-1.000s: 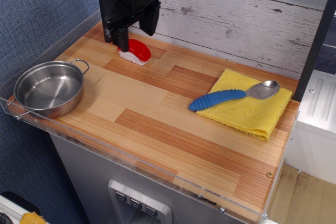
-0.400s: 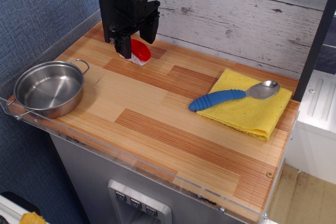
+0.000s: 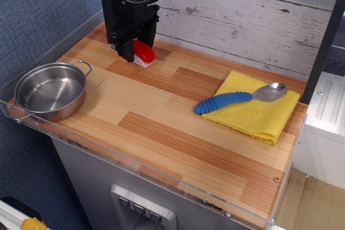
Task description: Place the mouse in the pot
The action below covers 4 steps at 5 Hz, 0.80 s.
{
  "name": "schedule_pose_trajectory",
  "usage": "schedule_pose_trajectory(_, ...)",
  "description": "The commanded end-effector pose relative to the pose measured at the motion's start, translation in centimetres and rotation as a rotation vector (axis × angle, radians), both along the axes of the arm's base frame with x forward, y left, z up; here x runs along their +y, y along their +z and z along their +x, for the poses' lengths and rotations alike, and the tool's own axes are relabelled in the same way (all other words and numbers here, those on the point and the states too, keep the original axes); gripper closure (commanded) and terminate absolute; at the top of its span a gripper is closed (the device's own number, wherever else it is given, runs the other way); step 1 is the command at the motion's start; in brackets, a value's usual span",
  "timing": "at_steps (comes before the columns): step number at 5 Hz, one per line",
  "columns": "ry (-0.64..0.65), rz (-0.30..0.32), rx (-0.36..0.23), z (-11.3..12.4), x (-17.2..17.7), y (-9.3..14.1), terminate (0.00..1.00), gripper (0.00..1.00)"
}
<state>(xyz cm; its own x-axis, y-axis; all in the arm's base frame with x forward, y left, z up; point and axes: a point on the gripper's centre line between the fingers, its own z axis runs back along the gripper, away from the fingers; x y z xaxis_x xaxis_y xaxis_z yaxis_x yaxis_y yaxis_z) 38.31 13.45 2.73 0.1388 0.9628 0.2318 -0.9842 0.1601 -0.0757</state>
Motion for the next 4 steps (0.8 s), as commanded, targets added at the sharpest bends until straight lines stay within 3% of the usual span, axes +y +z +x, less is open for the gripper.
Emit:
schedule_pose_trajectory(1,0.051,-0.006,-0.063,-0.9,1.3,1.9,0.0,1.0)
schedule_pose_trajectory(3,0.005,0.014,-0.043,-1.8,1.5,4.8,0.0,1.0)
schedule_pose_trajectory(4,0.032,0.053,-0.042,-3.8,1.2,6.8,0.0,1.0)
